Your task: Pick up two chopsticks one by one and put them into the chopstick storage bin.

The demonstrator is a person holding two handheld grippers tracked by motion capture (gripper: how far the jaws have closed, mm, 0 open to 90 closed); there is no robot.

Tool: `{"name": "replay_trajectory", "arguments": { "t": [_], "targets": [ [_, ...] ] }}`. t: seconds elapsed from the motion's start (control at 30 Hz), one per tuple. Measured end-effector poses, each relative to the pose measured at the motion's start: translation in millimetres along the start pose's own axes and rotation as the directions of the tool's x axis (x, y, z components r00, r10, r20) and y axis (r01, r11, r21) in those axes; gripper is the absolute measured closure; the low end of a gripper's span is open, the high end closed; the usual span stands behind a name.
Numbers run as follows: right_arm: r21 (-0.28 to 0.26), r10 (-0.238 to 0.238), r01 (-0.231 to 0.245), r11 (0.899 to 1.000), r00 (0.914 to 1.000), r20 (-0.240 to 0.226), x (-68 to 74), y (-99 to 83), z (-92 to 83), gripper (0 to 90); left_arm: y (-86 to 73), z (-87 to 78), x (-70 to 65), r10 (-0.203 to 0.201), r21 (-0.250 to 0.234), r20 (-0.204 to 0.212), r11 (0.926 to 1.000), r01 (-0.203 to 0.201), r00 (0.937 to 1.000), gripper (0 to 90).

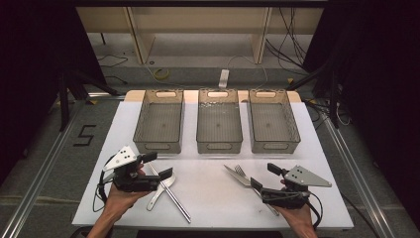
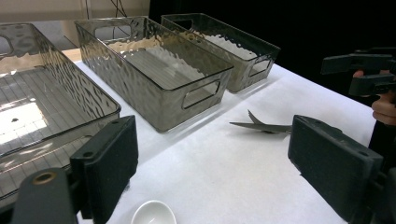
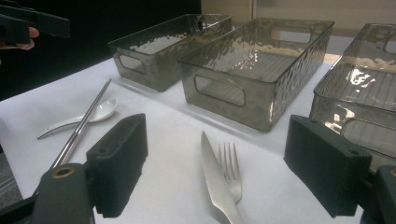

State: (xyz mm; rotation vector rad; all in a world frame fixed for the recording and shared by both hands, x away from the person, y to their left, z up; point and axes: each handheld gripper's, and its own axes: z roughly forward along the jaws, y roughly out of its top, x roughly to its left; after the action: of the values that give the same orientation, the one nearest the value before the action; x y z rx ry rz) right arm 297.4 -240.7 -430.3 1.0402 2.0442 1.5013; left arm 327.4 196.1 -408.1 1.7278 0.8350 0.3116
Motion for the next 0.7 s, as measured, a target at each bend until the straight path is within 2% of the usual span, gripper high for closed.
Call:
{"name": "replay_trajectory", "arguments": {
  "t": [0.23,0.43,0.53,0.7],
  "targets": [
    [-0.002,-0.002,0.002,1.0,1.0,-0.005,0.4,0.4,-0.3,22.6,1.4,1.8,-1.4,0.02,0.036,0.008,0.9992,-0.02,0.9998,15.2],
    [0.004,-0.006,0.006,1.0,0.9999,-0.014,1.1,0.6,0.2,23.0,6.0,4.7,-4.1,0.063,0.088,0.023,0.994,-0.065,0.9978,15.4],
    [0.014,-0.003,0.003,1.0,0.9999,-0.017,1.6,-0.4,1.9,23.2,6.9,8.5,-9.1,0.099,0.127,0.016,0.9868,-0.101,0.9949,15.4],
    [0.025,-0.022,0.022,0.999,0.9995,-0.022,3.9,-0.4,2.8,23.3,7.1,14.6,-13.8,0.14,0.202,0.059,0.968,-0.149,0.9884,15.3]
  ]
}}
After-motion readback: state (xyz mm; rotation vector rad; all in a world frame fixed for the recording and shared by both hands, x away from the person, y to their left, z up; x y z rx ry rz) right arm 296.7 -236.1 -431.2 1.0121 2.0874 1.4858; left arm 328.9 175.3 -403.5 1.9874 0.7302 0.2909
